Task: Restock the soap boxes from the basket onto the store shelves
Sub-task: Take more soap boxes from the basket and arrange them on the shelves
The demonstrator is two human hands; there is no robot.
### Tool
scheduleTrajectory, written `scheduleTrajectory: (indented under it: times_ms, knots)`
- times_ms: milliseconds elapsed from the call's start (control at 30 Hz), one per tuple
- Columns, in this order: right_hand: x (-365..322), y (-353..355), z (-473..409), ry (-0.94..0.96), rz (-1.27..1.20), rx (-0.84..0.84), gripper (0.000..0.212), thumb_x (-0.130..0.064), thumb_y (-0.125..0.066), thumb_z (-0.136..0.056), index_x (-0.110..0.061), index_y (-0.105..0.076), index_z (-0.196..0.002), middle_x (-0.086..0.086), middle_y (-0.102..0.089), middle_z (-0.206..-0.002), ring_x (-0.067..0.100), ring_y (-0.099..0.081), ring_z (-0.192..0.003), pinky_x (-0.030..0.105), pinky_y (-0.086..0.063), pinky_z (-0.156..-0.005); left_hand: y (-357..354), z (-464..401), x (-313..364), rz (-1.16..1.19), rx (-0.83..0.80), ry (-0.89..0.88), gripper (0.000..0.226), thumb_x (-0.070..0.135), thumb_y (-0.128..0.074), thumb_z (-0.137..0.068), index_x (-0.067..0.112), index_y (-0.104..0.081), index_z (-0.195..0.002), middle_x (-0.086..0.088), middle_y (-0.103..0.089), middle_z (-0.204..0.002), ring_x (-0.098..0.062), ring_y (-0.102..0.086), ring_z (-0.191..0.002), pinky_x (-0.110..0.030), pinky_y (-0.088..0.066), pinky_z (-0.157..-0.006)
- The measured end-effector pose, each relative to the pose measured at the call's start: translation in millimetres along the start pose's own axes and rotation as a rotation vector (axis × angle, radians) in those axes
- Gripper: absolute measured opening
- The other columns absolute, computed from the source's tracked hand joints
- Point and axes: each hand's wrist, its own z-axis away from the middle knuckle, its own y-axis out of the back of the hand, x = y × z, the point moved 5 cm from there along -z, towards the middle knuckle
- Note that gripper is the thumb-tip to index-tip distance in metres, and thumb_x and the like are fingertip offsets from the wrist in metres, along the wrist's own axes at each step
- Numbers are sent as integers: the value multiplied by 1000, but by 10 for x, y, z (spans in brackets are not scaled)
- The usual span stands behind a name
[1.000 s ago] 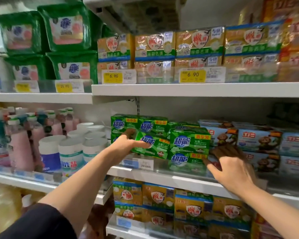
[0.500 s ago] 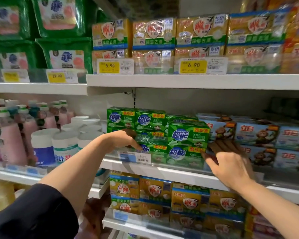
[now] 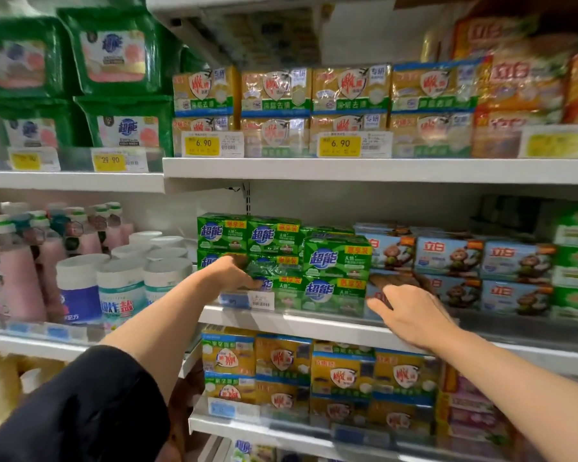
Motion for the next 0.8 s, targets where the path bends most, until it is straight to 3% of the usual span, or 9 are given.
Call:
scheduleTrajectory:
  times_ms: [67, 133, 233, 300, 400, 467, 533, 633, 800]
  knots:
    - [9, -13, 44, 5, 31, -38, 37, -48, -36, -99, -25, -35, -69, -7, -44, -74, 24, -58, -90, 35, -37, -67, -47, 14, -39, -4, 45, -26, 52, 6, -76, -79, 5, -57, -127, -9, -66, -117, -24, -63, -104, -36, -49, -98]
    - [11, 19, 124, 11, 53, -25, 33, -49, -35, -99, -24, -40, -79, -7, -45, -79, 24, -58, -94, 36, -38, -71, -143, 105, -65, -49, 206, -111, 43, 14, -76, -81, 7, -61, -120, -8, -68, -114, -25, -64, -102, -43, -49, -98]
    - [146, 56, 311, 4, 92, -20, 38, -48, -35, -99, -21, -48, -122, -3, -55, -114, 22, -50, -115, 43, -35, -93, -370, 378, 3, -182, 458, -209, 54, 29, -76, -81, 10, -58, -129, -8, -66, -116, -27, -61, -107, -46, -44, -102]
    - [303, 148, 486, 4, 77, 15, 52, -48, -37, -99, -21, -36, -143, -4, -45, -141, 18, -36, -134, 48, -20, -111, -587, 598, 160, -206, 590, -293, 54, 26, -76, -80, 12, -59, -130, -10, -60, -124, -29, -55, -115, -48, -37, -107]
    - [627, 423, 864, -24, 75, 82, 58, -49, -40, -98, -25, -28, -150, -8, -32, -153, 11, -23, -143, 45, 1, -118, -1155, 1038, 676, -86, 659, -602, 37, 17, -74, -80, 14, -64, -115, -7, -58, -121, -26, -53, -115, -44, -39, -105]
    - [969, 643, 1219, -90, 87, 112, 58, -48, -42, -97, -25, -29, -149, -7, -31, -154, 11, -23, -143, 45, 2, -119, -1768, 1375, 1116, -24, 507, -822, 30, 13, -72, -80, 12, -64, -109, -3, -58, -112, -22, -56, -105, -33, -45, -93]
    - [1377, 856, 1680, -188, 120, 116, 58, -46, -43, -97, -24, -30, -149, -5, -31, -154, 13, -25, -143, 47, -2, -118, -2478, 1717, 1512, -3, 252, -961, 32, 14, -71, -81, 12, -62, -112, -3, -57, -113, -18, -55, -104, -21, -41, -87]
    - [2009, 1224, 2590, -351, 186, 143, 55, -43, -45, -97, -22, -34, -147, -1, -38, -151, 17, -29, -141, 47, -5, -117, -3510, 2311, 1977, -13, -73, -1097, 47, 13, -71, -80, 12, -57, -125, -5, -54, -120, -21, -53, -110, -26, -41, -88]
    - [2761, 1738, 4235, -621, 286, 129, 53, -43, -43, -98, -23, -34, -146, 0, -42, -148, 20, -34, -138, 46, -13, -116, -4778, 3333, 2452, -18, -441, -1276, 50, 22, -66, -73, 6, -60, -119, -14, -56, -108, -29, -54, -103, -30, -39, -86]
